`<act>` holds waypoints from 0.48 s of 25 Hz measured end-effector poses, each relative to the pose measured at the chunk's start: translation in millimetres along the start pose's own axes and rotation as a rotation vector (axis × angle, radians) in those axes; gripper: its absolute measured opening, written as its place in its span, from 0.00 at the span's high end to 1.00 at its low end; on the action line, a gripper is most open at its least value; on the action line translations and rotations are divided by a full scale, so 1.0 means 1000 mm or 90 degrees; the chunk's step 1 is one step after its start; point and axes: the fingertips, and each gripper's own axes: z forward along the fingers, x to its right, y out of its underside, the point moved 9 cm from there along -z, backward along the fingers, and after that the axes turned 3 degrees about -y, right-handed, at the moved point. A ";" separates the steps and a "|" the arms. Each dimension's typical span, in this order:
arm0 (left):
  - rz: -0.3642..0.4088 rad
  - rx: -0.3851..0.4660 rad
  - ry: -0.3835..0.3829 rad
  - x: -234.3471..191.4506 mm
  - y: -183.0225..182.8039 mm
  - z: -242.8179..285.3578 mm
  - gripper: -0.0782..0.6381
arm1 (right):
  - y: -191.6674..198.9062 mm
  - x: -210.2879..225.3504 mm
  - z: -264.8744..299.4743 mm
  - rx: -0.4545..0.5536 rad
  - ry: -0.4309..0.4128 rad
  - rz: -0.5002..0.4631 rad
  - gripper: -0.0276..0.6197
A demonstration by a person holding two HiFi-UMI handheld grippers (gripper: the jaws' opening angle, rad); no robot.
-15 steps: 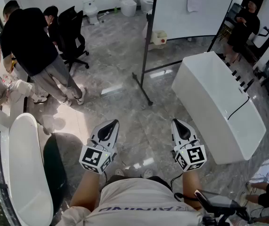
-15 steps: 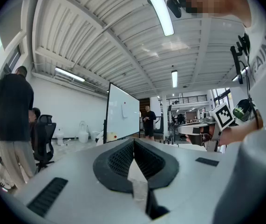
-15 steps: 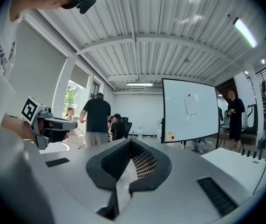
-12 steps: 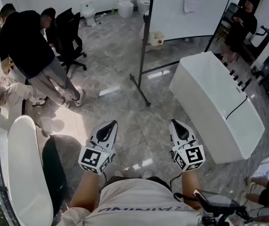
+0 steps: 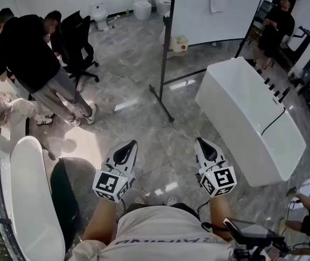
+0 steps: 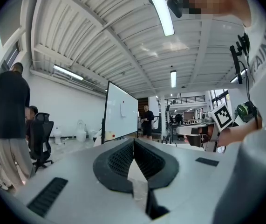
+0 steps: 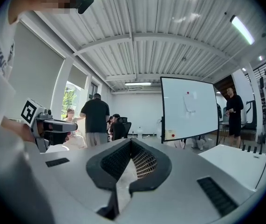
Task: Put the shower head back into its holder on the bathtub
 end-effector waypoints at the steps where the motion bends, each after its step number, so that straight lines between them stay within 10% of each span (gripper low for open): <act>1: -0.001 -0.001 0.001 -0.002 0.000 -0.002 0.87 | -0.001 -0.002 0.001 -0.001 0.001 0.002 0.94; 12: -0.021 -0.007 0.039 -0.037 0.016 -0.027 0.87 | 0.005 -0.053 0.013 -0.028 0.029 -0.004 0.94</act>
